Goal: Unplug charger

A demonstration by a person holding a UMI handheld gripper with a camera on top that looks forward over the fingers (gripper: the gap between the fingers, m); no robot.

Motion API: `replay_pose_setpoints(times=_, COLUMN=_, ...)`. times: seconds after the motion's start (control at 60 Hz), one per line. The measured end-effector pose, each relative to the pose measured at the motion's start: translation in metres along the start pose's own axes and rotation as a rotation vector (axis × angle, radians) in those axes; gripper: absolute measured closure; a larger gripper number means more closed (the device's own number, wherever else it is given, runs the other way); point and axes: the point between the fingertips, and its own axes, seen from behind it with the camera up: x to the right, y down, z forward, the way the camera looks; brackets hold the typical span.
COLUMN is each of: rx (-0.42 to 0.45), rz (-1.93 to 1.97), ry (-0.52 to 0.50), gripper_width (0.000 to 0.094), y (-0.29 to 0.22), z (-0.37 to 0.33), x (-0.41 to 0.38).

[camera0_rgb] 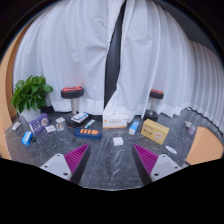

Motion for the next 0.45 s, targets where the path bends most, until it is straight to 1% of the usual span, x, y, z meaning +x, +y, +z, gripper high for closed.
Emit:
replay_pose_setpoints(times=0.117, rx=-0.002, rz=-0.020, ry=0.030, gripper_width=0.0089, y=0.015, z=-0.048, x=-0.010)
replay_pose_setpoints(times=0.217, rx=-0.005, rz=-0.023, ry=0.041, gripper_width=0.0088, y=0.028, z=-0.076, x=-0.015)
replay_pose_setpoints(times=0.35, rx=0.001, rz=-0.039, ry=0.059, gripper_width=0.0089, y=0.031, z=-0.093, x=-0.017)
replay_pose_setpoints(times=0.45, rx=0.007, rz=-0.011, ry=0.036, gripper_width=0.0088, y=0.026, z=-0.099, x=-0.027)
